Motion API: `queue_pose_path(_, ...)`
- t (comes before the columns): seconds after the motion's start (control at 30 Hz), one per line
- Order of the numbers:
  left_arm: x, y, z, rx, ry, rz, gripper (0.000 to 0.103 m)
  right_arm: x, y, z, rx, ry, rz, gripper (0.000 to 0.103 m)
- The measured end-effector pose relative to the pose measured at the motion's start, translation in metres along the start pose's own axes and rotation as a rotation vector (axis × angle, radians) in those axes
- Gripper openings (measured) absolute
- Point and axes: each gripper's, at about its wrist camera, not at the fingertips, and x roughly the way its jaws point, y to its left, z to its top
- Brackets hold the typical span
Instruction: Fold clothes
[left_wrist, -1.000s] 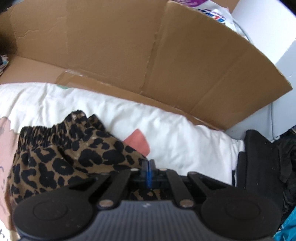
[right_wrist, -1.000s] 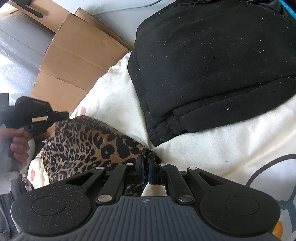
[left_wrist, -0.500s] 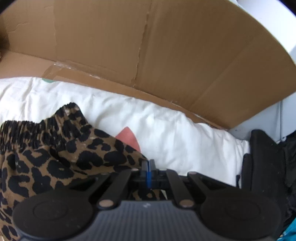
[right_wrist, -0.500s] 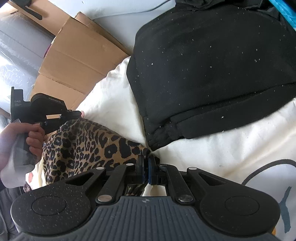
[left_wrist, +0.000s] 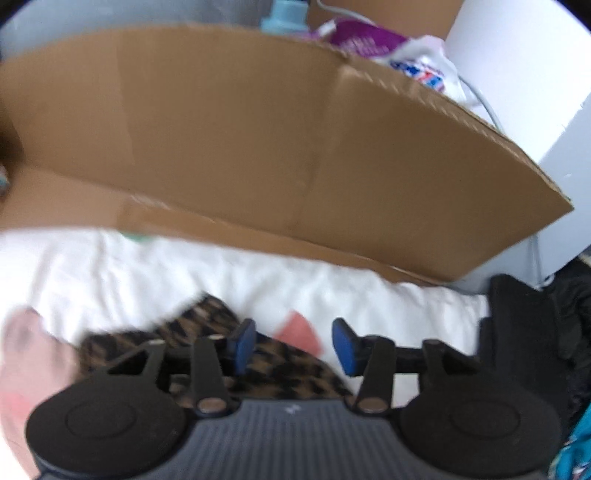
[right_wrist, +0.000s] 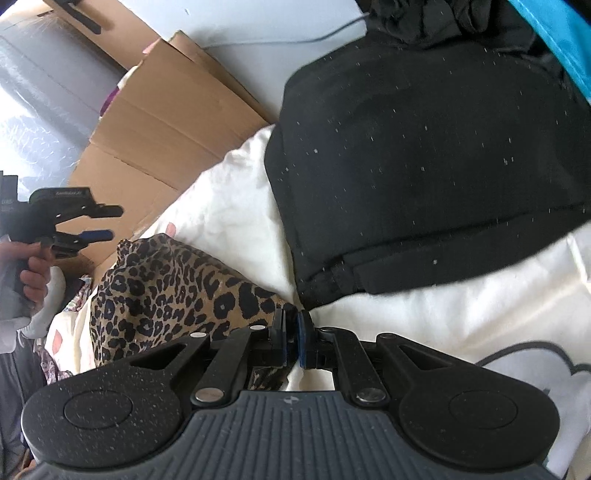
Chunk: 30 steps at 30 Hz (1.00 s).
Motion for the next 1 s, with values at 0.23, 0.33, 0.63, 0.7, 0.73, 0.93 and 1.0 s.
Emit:
queue_pose_path(0.23, 0.005, 0.012, 0.005, 0.155, 0.019, 0.082, 0.071, 0.000, 0.008, 0.009, -0.064, -0.013, -0.008, 0.006)
queue_pose_path(0.33, 0.014, 0.018, -0.001, 0.211, 0.039, 0.111, 0.071, 0.006, 0.016, 0.013, -0.102, -0.007, -0.008, 0.006)
queue_pose_path(0.63, 0.042, 0.026, -0.010, 0.340, 0.097, 0.137, 0.071, 0.041, 0.055, 0.029, -0.293, 0.067, -0.006, 0.007)
queue_pose_path(0.7, 0.045, 0.024, -0.011, 0.371, 0.100, 0.126, 0.071, 0.050, 0.062, 0.032, -0.318, 0.083, -0.004, 0.007)
queue_pose_path(0.73, 0.046, 0.023, -0.011, 0.385, 0.102, 0.124, 0.070, 0.054, 0.066, 0.033, -0.331, 0.093, -0.004, 0.007)
queue_pose_path(0.93, 0.054, 0.017, -0.014, 0.445, 0.105, 0.104, 0.056, 0.077, 0.085, 0.036, -0.413, 0.123, -0.008, 0.036)
queue_pose_path(1.0, 0.056, 0.013, -0.015, 0.468, 0.095, 0.102, 0.054, 0.085, 0.089, 0.036, -0.429, 0.130, -0.016, 0.036)
